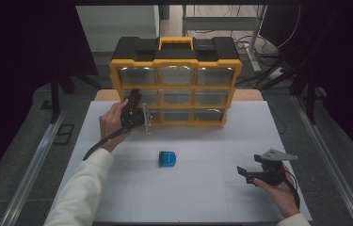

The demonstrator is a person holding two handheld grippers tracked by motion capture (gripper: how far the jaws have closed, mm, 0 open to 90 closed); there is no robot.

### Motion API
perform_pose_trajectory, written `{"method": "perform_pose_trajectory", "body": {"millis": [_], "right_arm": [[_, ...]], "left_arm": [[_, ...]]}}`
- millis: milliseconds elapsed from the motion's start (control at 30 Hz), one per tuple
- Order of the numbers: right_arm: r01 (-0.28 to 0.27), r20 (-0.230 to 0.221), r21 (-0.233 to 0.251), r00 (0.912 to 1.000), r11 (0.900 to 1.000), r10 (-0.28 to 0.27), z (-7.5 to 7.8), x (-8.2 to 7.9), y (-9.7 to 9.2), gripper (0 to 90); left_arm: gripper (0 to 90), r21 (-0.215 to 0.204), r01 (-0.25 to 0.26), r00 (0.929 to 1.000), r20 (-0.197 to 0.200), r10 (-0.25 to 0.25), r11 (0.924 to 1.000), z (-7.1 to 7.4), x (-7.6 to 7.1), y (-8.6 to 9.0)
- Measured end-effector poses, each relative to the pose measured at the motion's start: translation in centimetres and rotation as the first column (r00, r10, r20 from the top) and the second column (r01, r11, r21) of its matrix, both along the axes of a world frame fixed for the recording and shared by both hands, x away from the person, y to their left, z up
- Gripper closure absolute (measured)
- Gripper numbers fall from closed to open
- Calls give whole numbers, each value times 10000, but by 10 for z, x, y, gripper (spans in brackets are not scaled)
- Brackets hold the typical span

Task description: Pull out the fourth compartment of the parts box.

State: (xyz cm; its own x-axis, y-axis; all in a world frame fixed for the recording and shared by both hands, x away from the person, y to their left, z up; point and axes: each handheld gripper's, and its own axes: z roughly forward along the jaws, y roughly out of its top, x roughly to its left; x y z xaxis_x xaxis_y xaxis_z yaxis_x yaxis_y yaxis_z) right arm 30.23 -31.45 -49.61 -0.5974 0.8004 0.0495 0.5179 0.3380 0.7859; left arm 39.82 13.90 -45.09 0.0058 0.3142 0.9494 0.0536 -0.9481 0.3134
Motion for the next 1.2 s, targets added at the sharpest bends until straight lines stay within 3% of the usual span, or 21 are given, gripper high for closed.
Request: {"method": "perform_pose_trajectory", "body": {"millis": [1200], "right_arm": [[2, 1, -10, 10000, 10000, -2, 0, -1, 1, 124]], "left_arm": [[732, -44, 276, 9996, -54, -277, 9996, 2, -18, 2]]}}
